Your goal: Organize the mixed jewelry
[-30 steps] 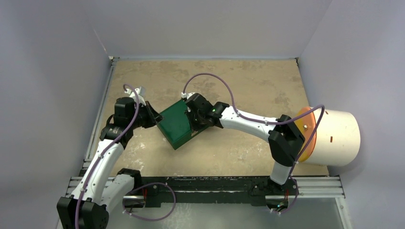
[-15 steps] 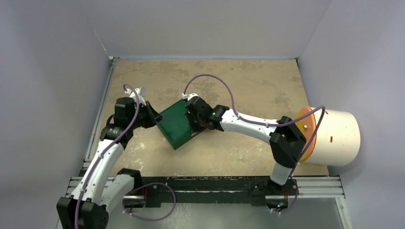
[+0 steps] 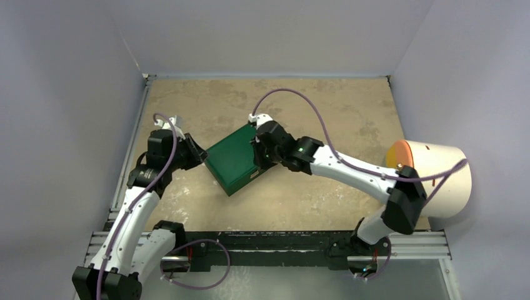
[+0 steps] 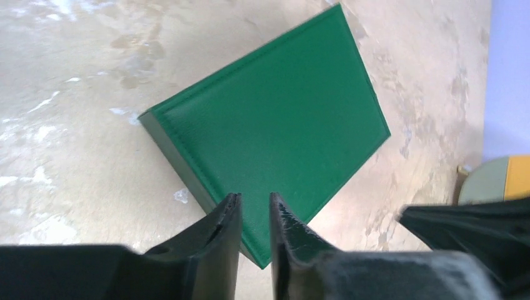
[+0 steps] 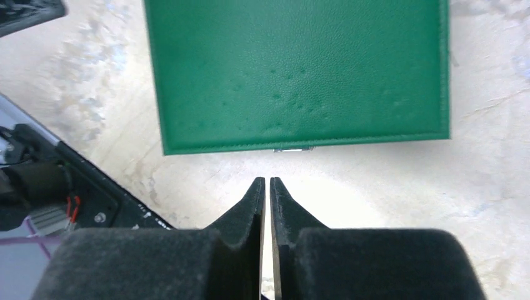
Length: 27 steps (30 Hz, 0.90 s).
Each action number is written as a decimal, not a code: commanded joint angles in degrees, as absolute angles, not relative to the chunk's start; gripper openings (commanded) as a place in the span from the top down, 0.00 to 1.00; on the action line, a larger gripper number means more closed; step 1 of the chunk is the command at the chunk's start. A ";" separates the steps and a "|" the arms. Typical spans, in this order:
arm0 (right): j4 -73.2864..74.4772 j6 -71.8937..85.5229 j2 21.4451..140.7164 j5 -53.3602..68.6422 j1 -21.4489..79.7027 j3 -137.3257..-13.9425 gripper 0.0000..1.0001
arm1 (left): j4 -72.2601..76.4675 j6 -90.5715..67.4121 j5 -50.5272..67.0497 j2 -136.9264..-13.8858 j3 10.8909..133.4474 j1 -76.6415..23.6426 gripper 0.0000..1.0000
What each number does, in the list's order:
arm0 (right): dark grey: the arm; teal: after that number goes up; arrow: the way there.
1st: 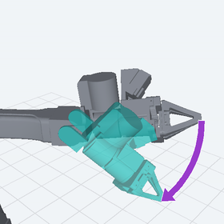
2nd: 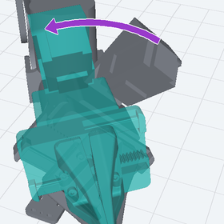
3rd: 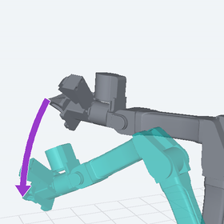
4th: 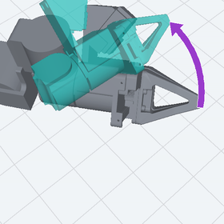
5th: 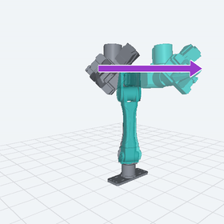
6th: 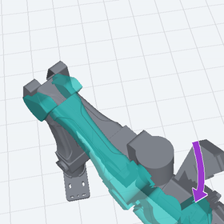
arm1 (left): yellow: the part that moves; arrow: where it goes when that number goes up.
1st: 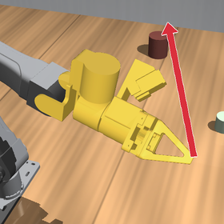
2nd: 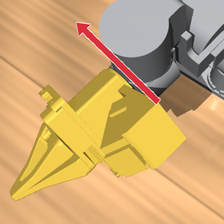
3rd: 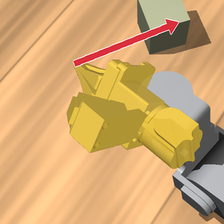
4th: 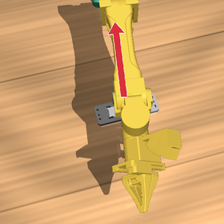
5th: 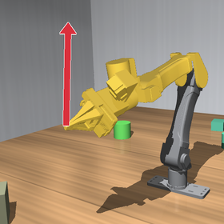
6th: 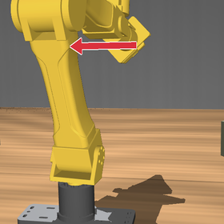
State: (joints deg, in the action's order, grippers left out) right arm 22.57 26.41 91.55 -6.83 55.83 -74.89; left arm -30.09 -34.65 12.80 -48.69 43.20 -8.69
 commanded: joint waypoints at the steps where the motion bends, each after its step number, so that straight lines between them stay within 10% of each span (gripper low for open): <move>1: 21.30 25.23 82.74 -10.30 55.94 -72.11 0.89 | -35.38 -41.82 1.82 -45.30 46.20 -8.88 0.70; 9: 18.68 25.66 72.76 -13.84 55.81 -63.35 0.83 | -36.72 -51.64 -5.32 -42.41 40.93 -8.88 0.30; 27: 20.56 27.30 57.08 -14.69 55.32 -50.27 0.75 | -1.80 -54.06 13.60 -58.23 27.82 -8.88 0.17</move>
State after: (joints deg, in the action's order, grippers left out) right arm 20.75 26.33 60.38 -12.78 55.66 -51.94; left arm -12.95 -54.89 9.52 -54.33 27.83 -8.71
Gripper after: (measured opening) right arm 0.238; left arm 0.825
